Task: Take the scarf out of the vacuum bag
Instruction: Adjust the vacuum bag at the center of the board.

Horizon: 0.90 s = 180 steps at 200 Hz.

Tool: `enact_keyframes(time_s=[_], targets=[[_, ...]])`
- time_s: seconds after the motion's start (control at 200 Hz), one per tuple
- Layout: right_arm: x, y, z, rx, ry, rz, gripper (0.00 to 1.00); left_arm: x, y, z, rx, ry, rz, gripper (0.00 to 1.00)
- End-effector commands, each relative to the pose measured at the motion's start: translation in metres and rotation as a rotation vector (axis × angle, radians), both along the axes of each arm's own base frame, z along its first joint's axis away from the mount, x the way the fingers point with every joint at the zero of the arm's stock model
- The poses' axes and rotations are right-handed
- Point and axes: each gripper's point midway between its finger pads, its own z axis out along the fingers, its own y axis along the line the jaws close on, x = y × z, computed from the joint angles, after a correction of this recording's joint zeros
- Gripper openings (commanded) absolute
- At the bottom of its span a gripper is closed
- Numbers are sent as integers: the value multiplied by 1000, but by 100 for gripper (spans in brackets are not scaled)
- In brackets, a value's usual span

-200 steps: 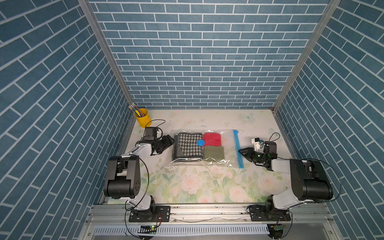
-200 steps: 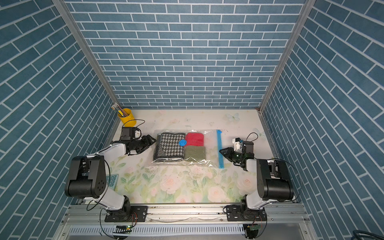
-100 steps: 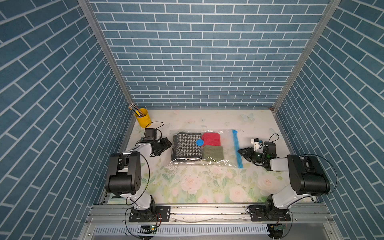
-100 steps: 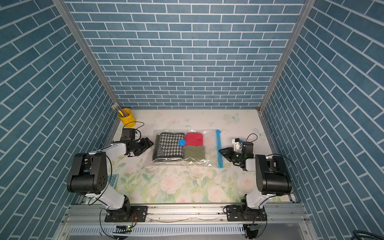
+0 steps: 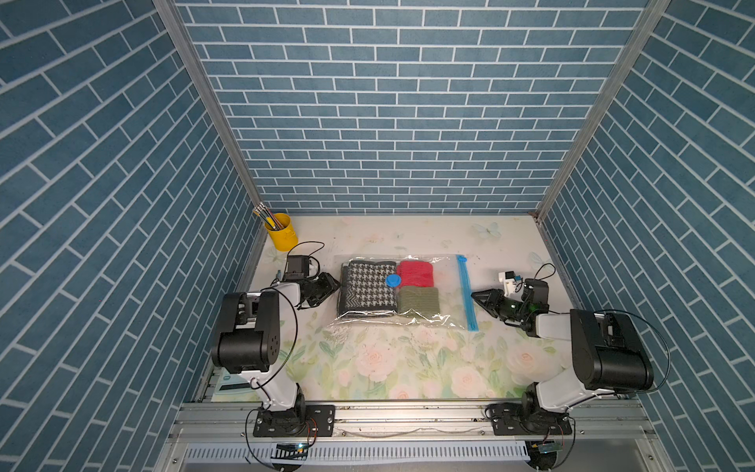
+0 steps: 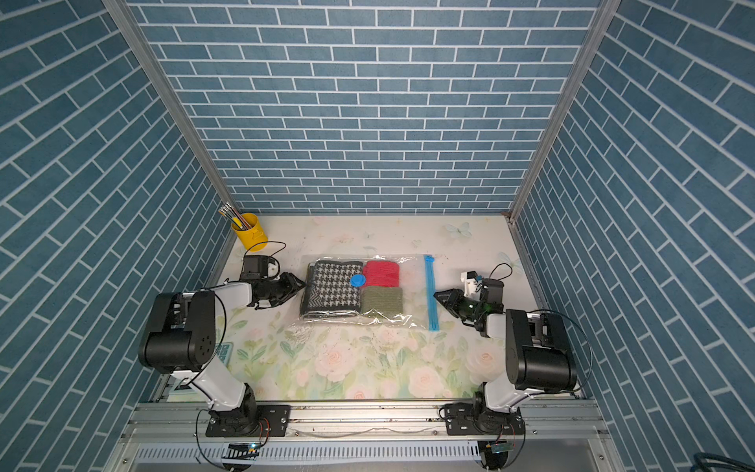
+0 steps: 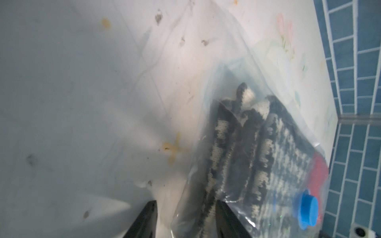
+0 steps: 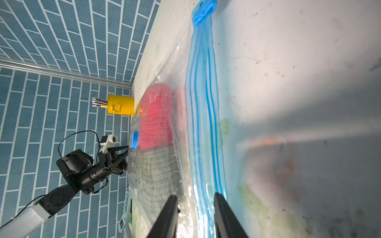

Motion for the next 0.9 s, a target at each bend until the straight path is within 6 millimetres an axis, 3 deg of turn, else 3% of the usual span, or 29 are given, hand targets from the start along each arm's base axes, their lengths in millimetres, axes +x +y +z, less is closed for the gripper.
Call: enact_keyframes(time_s=[0.0, 0.18, 0.33, 0.65, 0.895], targets=[[-5, -2, 1, 14, 4, 1, 33, -12, -4, -13, -28, 48, -17, 34], [-5, -4, -3, 13, 12, -8, 33, -12, -4, -7, -26, 32, -20, 11], [-5, -4, -8, 17, 21, -8, 34, -11, -3, 6, -23, -4, -18, 0], [-5, 1, -6, 46, 21, 11, 42, -3, -5, 31, -28, -69, -30, 0], [-12, 2, -39, -108, 146, 30, 48, -2, -4, 29, -13, -53, -31, 0]])
